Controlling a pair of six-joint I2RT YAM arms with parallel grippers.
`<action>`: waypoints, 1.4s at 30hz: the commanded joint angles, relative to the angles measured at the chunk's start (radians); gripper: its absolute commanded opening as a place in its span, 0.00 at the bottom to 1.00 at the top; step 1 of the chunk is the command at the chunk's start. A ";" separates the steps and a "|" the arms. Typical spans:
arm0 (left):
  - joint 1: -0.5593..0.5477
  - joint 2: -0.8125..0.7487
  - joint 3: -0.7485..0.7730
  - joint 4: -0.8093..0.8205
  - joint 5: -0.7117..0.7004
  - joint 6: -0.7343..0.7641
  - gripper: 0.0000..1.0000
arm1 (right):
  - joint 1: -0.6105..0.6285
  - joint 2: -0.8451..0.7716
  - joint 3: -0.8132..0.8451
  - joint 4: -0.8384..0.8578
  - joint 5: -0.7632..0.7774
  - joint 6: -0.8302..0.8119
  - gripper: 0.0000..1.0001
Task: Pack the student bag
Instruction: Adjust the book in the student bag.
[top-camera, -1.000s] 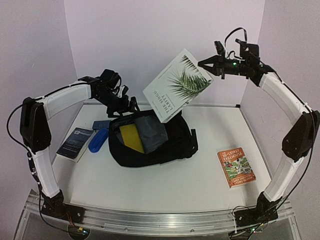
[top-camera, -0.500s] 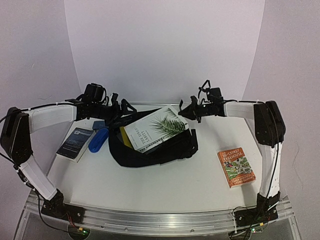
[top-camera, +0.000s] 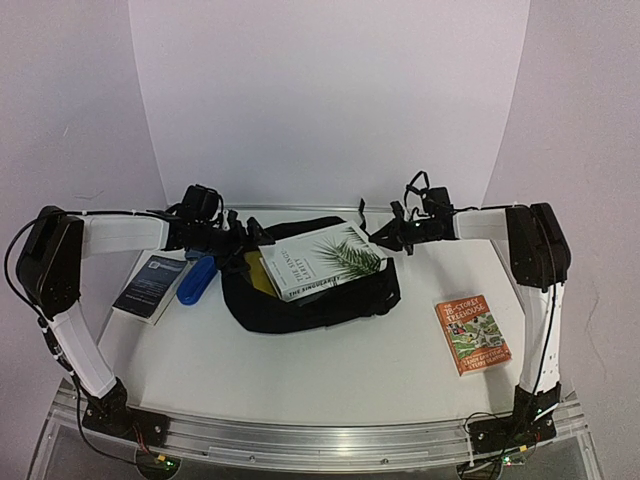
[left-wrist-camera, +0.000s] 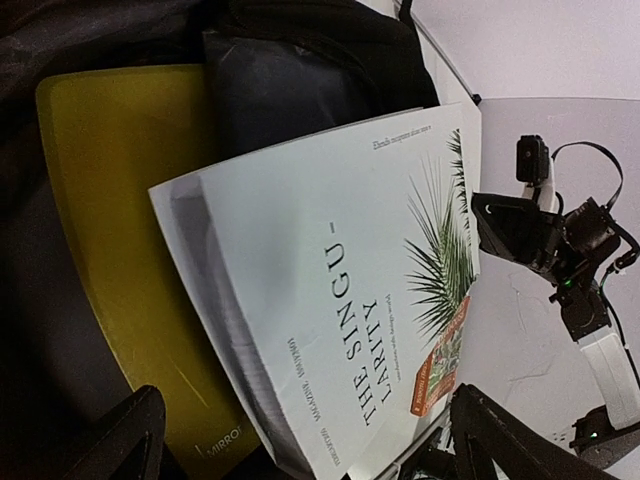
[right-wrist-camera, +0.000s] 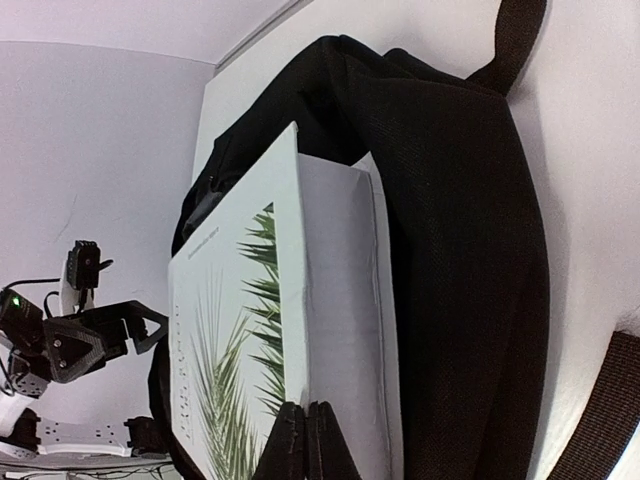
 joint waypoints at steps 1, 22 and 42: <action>0.002 0.045 0.046 -0.054 0.024 0.017 0.99 | -0.006 -0.017 -0.044 -0.060 0.052 -0.090 0.00; -0.112 0.170 0.226 0.227 0.218 -0.012 0.66 | 0.003 0.002 -0.017 -0.191 0.124 -0.307 0.11; 0.031 -0.172 0.140 0.036 0.118 0.010 0.00 | 0.035 -0.119 0.258 -0.465 0.413 -0.479 0.91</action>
